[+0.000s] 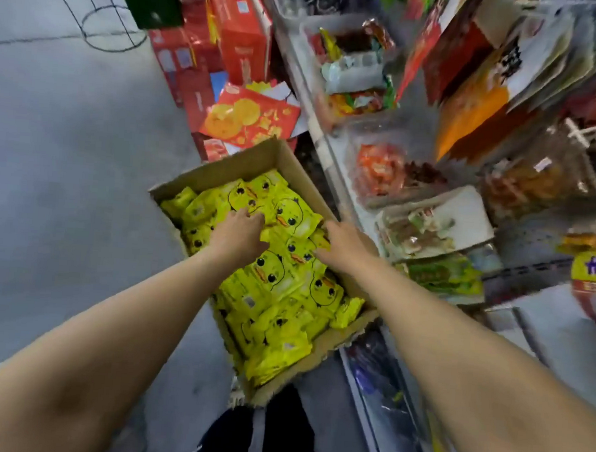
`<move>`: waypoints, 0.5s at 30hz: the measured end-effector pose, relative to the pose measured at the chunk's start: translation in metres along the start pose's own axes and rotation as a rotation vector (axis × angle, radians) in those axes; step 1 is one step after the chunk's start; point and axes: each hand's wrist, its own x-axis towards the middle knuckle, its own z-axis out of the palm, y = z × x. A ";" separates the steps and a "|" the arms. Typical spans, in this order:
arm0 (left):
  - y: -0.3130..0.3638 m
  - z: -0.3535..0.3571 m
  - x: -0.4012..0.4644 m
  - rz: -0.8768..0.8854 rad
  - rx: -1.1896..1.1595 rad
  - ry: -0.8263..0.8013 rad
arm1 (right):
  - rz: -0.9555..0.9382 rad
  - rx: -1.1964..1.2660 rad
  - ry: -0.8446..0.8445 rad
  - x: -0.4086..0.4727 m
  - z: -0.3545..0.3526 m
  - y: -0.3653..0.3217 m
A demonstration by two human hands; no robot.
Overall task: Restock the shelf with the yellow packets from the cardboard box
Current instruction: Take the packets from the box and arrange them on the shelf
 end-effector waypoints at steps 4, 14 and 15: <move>-0.022 0.070 0.013 -0.141 -0.098 -0.162 | 0.036 0.065 -0.204 0.030 0.064 0.019; -0.040 0.152 0.021 -0.553 -0.470 -0.150 | 0.100 0.262 -0.282 0.085 0.131 0.003; -0.040 0.156 0.020 -0.571 -0.500 -0.134 | 0.115 0.272 -0.268 0.088 0.135 0.001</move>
